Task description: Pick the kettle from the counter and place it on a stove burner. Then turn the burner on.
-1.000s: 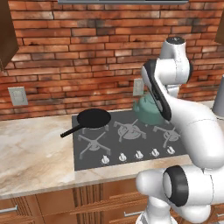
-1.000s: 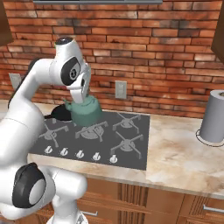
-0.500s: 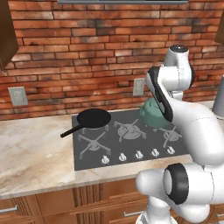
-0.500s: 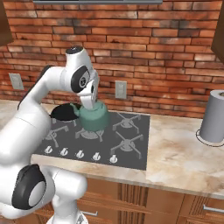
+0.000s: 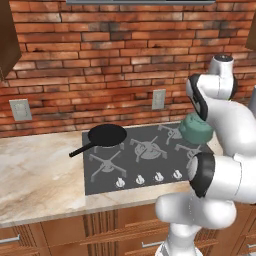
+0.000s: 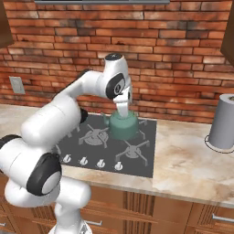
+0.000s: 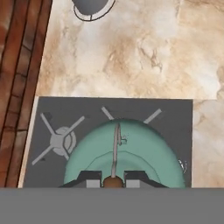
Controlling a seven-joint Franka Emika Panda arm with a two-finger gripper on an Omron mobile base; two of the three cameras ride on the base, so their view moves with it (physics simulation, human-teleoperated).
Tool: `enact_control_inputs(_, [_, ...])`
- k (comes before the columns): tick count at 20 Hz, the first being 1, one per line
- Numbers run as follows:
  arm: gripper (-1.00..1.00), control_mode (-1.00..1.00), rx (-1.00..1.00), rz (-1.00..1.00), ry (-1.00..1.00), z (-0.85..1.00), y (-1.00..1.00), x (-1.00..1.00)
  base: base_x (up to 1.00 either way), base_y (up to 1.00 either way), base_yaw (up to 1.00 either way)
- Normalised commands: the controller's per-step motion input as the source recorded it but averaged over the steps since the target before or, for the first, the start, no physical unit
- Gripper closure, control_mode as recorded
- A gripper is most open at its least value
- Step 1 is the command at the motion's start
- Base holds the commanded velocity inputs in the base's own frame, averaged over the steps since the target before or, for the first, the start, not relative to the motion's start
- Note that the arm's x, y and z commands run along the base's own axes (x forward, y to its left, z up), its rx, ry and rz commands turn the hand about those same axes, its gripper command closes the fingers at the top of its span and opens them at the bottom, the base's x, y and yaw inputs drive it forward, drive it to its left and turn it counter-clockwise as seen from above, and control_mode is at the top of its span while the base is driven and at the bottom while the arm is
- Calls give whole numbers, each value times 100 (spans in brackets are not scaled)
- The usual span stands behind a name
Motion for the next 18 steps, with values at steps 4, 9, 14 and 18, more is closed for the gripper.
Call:
enact_control_inputs(4, [100,-100,0,2,8,-24,-80,51,0,0,0])
enact_control_inputs(9, [100,-100,0,3,10,-19,-42,44,0,0,0])
enact_control_inputs(14, [100,-100,0,-2,9,-29,0,8,0,0,0])
enact_control_inputs(18, [100,-100,7,-2,2,-46,0,19,0,0,0])
